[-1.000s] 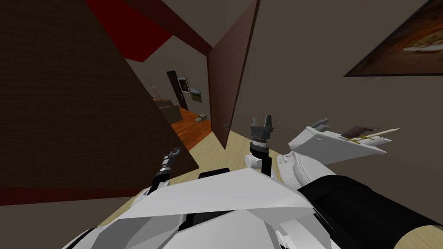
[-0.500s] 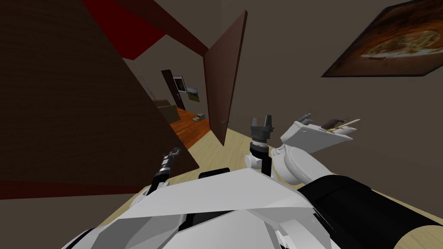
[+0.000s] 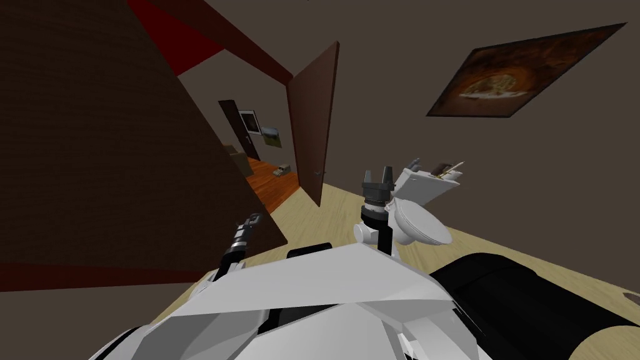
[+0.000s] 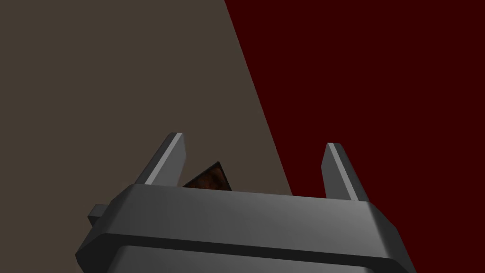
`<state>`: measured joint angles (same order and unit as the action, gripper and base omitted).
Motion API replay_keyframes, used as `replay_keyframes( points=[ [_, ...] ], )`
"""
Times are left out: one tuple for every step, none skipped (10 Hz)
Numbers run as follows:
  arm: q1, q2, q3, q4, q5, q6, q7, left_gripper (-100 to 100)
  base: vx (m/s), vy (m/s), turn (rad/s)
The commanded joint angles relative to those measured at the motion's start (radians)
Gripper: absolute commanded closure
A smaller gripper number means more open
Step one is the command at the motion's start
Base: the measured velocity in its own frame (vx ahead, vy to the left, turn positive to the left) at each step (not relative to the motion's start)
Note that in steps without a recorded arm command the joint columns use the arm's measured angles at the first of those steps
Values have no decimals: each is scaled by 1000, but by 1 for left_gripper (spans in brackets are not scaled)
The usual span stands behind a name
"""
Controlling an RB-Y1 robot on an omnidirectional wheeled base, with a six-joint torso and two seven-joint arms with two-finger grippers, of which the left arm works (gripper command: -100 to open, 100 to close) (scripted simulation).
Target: Pull the door open
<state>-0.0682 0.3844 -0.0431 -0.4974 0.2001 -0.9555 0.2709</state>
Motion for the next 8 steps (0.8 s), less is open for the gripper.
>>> replay_keyframes(
  points=[
    [0, -8, -7, -12, 0, 2, -4, 100, -208, 90, -190],
    [-2, -9, -8, -13, 1, 3, -5, 100, -221, 64, -183],
    [-3, -9, -10, -13, 2, 3, -6, 100, -199, 67, -159],
    [-4, -10, -11, -13, 3, 4, -6, 100, -185, 96, -157],
    [-4, -10, -12, -14, 3, 4, -7, 100, -215, 81, -98],
    [-5, -10, -13, -14, 4, 4, -7, 100, -215, 42, -75],
    [-10, -9, -11, -6, 4, 1, -7, 100, -91, 13, -18],
    [-8, -10, -6, -1, -3, 1, -5, 100, -137, 8, -132]
  ],
)
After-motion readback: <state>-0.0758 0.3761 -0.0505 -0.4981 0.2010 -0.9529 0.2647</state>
